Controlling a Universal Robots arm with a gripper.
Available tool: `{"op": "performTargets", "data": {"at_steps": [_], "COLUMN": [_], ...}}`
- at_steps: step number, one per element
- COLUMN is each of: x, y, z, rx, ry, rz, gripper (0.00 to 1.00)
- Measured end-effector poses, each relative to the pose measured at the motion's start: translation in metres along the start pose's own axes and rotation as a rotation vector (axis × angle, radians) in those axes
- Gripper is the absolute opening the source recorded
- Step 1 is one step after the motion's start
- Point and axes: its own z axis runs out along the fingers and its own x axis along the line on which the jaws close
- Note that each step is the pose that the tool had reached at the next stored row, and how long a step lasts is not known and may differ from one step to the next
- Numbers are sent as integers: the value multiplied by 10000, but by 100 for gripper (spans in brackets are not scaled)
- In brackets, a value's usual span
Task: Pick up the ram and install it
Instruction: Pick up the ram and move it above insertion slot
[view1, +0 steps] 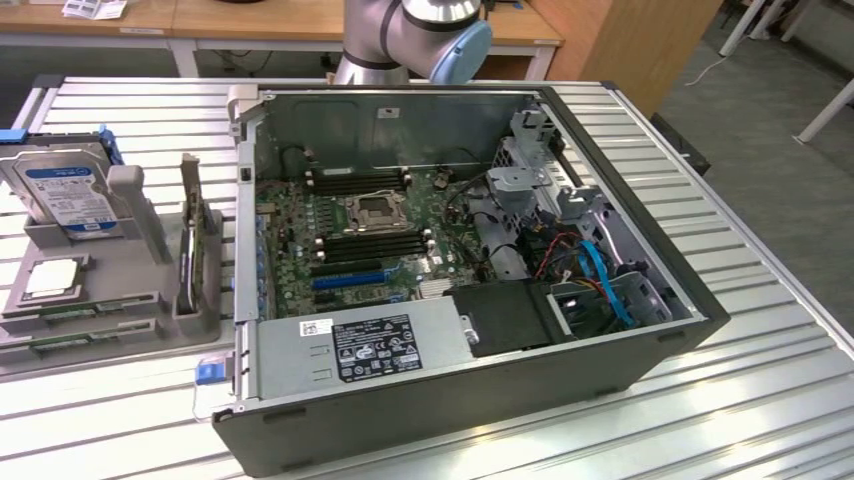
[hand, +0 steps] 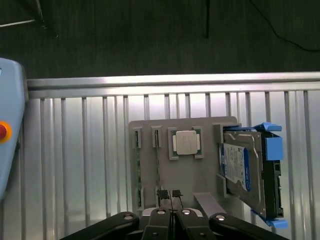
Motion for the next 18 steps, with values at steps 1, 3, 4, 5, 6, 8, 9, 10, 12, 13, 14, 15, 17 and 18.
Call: {"op": "performTargets", "data": {"at_steps": [1,3,4,5,6,8,9,10,12,13,14,15,17,18], "x": [0,0,0,0,0,0,0,0,0,0,0,0,0,0], "y": [0,0,0,0,0,0,0,0,0,0,0,0,0,0], "z": [0,0,0,0,0,0,0,0,0,0,0,0,0,0], "rx": [-2,-3,-4,-3,-3,-2,-4,-3,-3,-3,-3,-3,-3,-3], "ry": [3,6,6,6,6,5,6,6,6,6,6,6,6,6], "rz": [-82,-126,-127,-128,-128,-128,-128,-128,-128,-128,-128,-128,-128,-128], "gripper": [10,10,10,10,10,10,10,10,10,11,16,16,23,29]}}
